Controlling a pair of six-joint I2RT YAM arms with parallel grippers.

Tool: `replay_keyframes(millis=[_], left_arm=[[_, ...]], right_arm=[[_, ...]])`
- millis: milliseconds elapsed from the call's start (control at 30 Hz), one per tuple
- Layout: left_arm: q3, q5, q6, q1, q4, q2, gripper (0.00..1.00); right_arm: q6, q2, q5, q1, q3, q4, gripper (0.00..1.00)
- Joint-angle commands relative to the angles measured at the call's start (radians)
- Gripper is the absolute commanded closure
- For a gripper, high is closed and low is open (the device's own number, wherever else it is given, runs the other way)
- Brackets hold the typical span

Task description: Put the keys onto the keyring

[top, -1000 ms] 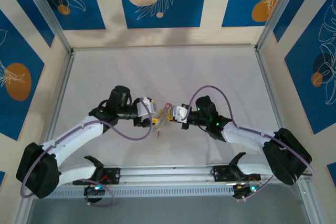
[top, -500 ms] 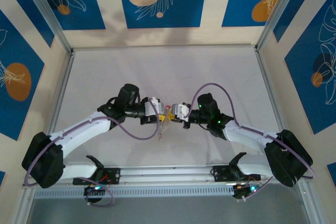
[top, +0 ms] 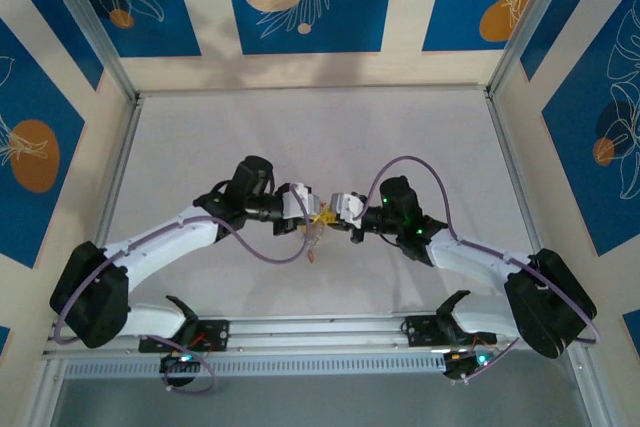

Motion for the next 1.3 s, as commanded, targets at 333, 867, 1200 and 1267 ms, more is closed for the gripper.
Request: replay_keyframes(millis=[333,867,1200,1267], left_arm=[[0.008,0.145,-0.140,0.013,0.183,-0.048,1.00],[-0.005,0.197,-0.193,0.013,0.227,-0.056,1.00],[-0.010,0.201,-0.203,0.013,0.246,-0.060,1.00],[-0.011,0.207,-0.204,0.013,0.243,-0.060,1.00]], right_arm=[[0.221,-0.142,-0.035,-0.051,-0.145,0.232,0.76],[0.349,-0.114,-0.116,-0.086,-0.127,0.355,0.82],[0.349,-0.082,-0.153,-0.075,-0.105,0.340,0.84],[0.349,-0.072,-0.161,-0.072,-0.097,0.341,0.88]])
